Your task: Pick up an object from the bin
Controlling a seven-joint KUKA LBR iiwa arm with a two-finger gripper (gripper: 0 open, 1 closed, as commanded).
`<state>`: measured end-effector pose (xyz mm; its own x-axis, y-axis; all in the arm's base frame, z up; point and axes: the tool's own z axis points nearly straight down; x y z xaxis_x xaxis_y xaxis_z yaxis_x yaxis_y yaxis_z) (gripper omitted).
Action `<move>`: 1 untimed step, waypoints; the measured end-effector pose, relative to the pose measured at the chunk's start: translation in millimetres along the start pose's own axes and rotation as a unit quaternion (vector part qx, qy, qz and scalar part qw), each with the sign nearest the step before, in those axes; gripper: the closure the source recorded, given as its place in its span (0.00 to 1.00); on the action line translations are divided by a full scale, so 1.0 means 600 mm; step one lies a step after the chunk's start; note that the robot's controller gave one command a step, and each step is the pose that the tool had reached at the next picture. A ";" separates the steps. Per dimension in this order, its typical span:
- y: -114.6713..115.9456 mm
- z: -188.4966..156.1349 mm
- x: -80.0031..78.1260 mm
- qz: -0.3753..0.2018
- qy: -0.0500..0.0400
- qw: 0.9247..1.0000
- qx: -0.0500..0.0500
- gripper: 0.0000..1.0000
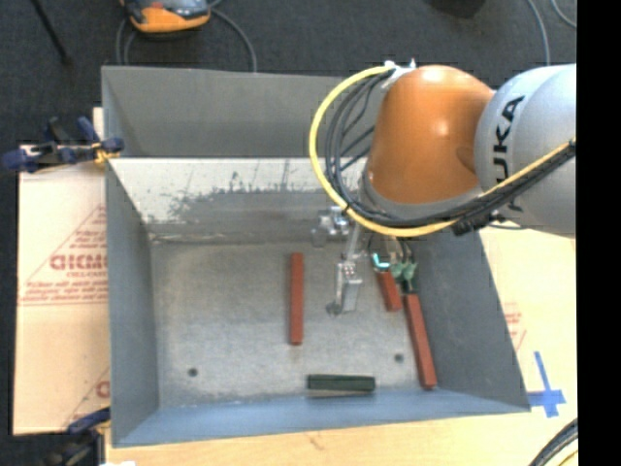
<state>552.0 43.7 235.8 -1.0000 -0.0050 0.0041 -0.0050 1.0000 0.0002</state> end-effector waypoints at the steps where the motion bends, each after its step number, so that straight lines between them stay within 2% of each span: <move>1: 0.000 -0.008 -0.002 0.001 -0.004 1.000 0.000 0.00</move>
Offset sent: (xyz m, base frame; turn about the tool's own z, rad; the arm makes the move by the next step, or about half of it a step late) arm -0.0135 0.0820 -0.0911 0.0068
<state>553.4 43.6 240.4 -1.0000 -0.0039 -0.0043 -0.0039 1.0000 0.0009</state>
